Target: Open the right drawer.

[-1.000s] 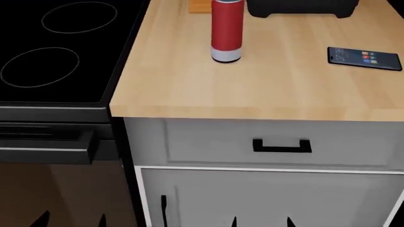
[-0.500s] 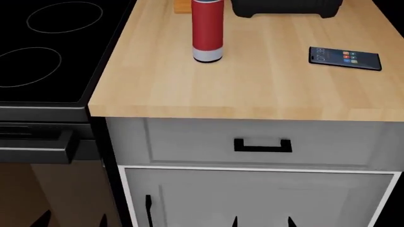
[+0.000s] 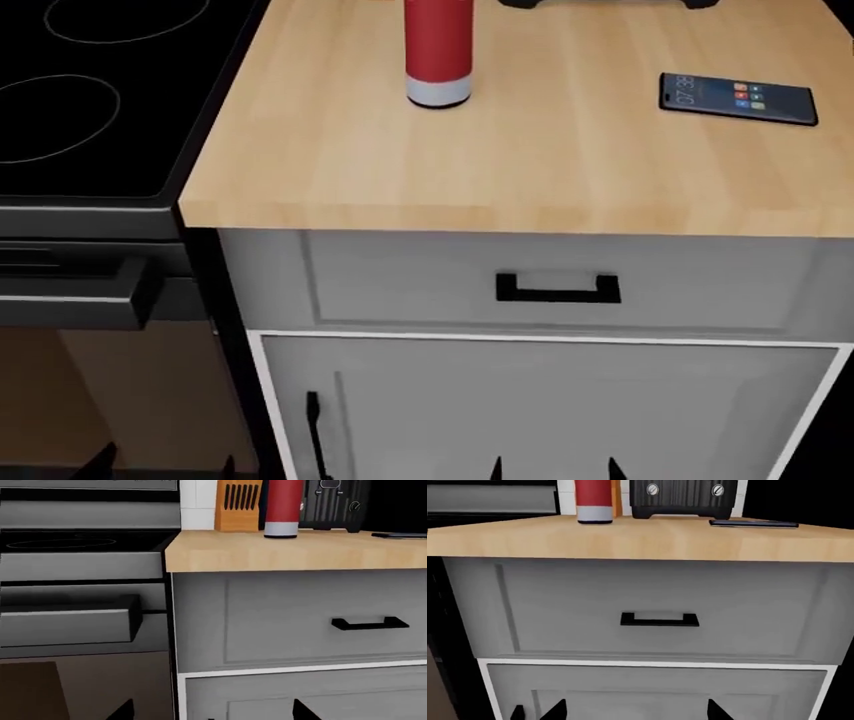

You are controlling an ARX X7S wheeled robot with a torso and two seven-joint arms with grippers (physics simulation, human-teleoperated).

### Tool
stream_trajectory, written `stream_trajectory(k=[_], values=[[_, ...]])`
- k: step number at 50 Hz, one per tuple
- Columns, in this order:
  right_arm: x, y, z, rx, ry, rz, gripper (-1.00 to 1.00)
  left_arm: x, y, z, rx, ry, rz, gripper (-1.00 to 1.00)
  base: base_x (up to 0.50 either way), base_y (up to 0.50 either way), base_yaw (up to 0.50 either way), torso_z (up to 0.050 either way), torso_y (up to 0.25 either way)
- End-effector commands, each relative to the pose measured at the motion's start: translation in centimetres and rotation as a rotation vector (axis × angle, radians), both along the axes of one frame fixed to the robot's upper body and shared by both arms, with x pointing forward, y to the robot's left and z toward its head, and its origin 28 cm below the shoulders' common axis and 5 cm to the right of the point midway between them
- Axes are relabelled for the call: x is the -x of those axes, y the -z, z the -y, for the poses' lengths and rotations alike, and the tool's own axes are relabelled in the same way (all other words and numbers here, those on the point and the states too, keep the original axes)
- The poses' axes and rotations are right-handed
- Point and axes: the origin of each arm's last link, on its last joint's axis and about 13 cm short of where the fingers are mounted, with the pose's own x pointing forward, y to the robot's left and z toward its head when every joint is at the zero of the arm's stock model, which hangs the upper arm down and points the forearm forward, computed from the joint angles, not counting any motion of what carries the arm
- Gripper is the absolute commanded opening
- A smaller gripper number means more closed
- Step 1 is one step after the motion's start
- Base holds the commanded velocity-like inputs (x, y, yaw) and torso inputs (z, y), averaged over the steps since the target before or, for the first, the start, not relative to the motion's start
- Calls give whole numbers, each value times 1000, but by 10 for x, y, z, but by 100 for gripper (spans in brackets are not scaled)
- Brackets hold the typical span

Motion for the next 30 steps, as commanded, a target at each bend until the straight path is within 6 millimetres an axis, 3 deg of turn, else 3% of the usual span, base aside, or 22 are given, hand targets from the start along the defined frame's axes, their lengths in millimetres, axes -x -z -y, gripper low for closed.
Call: stream_trajectory(k=[1,30], values=[[0,0,0,0,-1,0,100,1,0,0,1,16,6,100,0,0,0,0,-184],[0,0,0,1,-2,-4,100,1,-1,0,17,21,9,100,-1,0,0,0,-185]])
